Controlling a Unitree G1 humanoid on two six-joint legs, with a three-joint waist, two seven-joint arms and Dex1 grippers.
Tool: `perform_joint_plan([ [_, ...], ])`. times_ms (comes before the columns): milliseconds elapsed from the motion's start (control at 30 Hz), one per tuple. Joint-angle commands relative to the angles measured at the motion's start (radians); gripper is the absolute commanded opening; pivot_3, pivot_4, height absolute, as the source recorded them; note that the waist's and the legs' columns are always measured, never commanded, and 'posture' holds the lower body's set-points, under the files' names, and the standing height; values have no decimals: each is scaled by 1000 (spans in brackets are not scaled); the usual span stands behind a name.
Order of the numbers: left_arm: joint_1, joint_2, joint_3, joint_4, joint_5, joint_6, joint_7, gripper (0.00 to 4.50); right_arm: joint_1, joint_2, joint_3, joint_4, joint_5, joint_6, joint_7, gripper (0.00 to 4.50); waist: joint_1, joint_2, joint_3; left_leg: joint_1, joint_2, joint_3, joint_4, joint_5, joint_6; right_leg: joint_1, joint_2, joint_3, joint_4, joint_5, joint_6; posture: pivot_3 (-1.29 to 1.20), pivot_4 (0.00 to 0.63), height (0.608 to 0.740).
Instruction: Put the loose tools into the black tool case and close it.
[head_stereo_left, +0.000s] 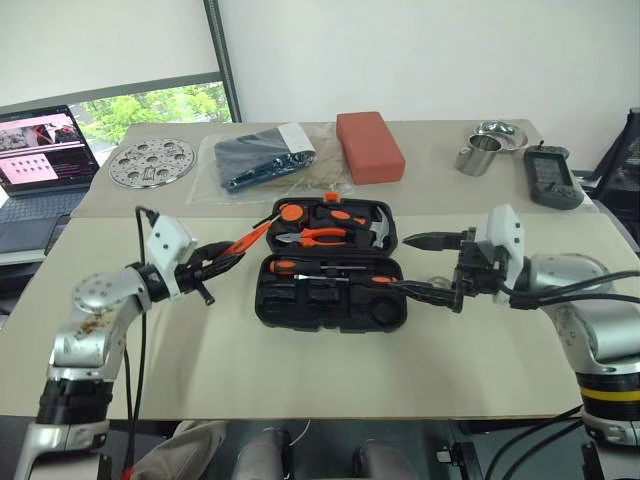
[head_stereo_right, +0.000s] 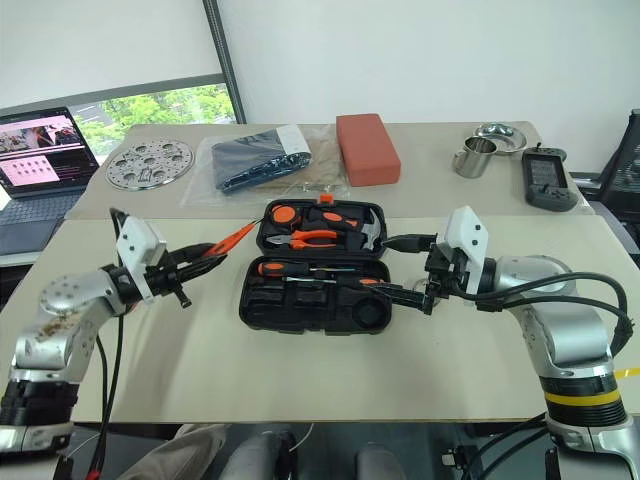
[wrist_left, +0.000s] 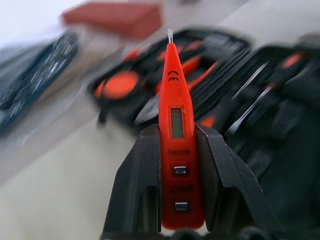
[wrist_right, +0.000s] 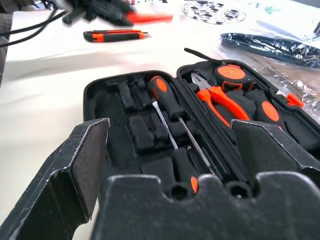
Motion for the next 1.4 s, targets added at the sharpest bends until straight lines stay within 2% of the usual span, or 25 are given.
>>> perform_joint_plan([
  [33,-98,25,-128,90,64,-70,-170,499,39,-32,-72,-55,50,-12,21,4500,2,0,0,0,0,0,0,0,0,0,1,0,0,0,0,0,150,740],
  [233,-271,-14,-273,336,203,-236,-292,499,134,-63,-143,-90,56,-30,8,4500,-1,0,0,-1,0,0,1,0,0,-1,3,1,0,0,0,0,150,740],
  [500,-410,-91,-361,555,291,-333,-401,499,201,-56,-201,-143,72,-22,-25,4500,-8,0,0,-6,1,-1,8,0,1,-3,6,1,2,0,1,0,150,740],
  [1133,-450,-123,-379,689,391,-382,-361,499,225,-55,-202,-151,97,-35,-37,4500,-8,0,0,-6,3,-2,10,-1,1,-3,8,2,3,0,1,0,150,740],
  [1400,-451,-126,-387,733,412,-408,-353,499,255,-49,-267,-96,114,-90,3,4500,-8,0,0,-6,3,-3,10,-1,1,-2,10,2,4,0,1,0,150,740],
])
